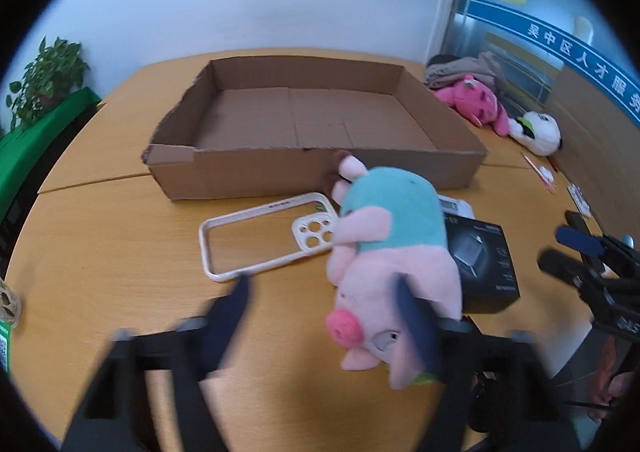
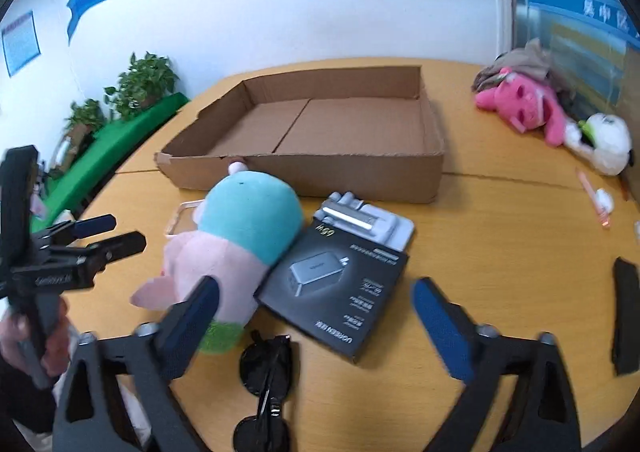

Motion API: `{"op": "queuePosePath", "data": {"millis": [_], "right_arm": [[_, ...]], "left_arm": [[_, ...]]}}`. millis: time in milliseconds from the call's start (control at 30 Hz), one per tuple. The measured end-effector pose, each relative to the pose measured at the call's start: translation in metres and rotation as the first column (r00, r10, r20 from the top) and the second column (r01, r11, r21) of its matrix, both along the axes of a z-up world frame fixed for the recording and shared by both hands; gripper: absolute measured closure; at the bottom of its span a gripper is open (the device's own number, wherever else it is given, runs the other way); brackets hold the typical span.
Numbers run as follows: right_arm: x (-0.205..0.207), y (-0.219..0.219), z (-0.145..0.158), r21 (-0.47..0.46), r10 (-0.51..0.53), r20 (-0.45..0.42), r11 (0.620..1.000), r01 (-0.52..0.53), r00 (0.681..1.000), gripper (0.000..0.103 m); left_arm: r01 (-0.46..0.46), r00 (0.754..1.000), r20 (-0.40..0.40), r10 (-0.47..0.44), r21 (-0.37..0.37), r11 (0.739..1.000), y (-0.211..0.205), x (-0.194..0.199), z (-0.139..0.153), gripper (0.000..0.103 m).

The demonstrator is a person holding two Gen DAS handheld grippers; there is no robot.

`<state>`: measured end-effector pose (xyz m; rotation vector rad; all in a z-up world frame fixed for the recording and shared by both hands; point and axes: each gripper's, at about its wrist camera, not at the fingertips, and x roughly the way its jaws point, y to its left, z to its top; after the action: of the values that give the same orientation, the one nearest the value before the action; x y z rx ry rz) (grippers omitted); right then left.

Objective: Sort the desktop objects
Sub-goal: 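Move both tools toward the teal-and-pink plush pig on the table, then close the left gripper on the teal-and-pink plush pig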

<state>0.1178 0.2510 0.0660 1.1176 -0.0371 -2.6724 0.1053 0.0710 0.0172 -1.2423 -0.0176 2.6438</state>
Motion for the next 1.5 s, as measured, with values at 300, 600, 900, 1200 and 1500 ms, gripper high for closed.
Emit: {"op": "queuePosePath", "data": {"millis": [300,600,900,1200,1500], "right_arm": [[-0.002,-0.001,0.006,0.058,-0.038,-0.077,0.997,0.042,0.996,0.01],[-0.022,-0.007,-0.012,0.032,0.011,-0.017,0.999,-0.011,1.0,0.0],[-0.036,-0.009,-0.036,-0.033,0.059,0.067,0.998,-0.057,0.996,0.0],[-0.041,-0.024,-0.046,-0.047,0.128,0.094,0.991,-0.124,0.987,0.0],[-0.042,-0.047,-0.056,-0.12,0.222,0.138,0.971,-0.206,0.965,0.0]], "left_arm": [[-0.073,0.995,-0.068,0.076,0.042,0.996,0.002,-0.006,0.006,0.017],[-0.055,0.994,-0.088,0.061,0.071,0.996,0.0,-0.012,0.003,0.017],[-0.007,0.997,-0.072,0.013,0.082,0.997,0.002,-0.016,-0.002,0.017],[-0.015,1.0,-0.008,0.016,0.1,0.995,0.0,-0.028,-0.014,0.017],[0.024,0.993,0.11,-0.046,0.196,0.98,0.005,-0.067,-0.026,0.017]]}}
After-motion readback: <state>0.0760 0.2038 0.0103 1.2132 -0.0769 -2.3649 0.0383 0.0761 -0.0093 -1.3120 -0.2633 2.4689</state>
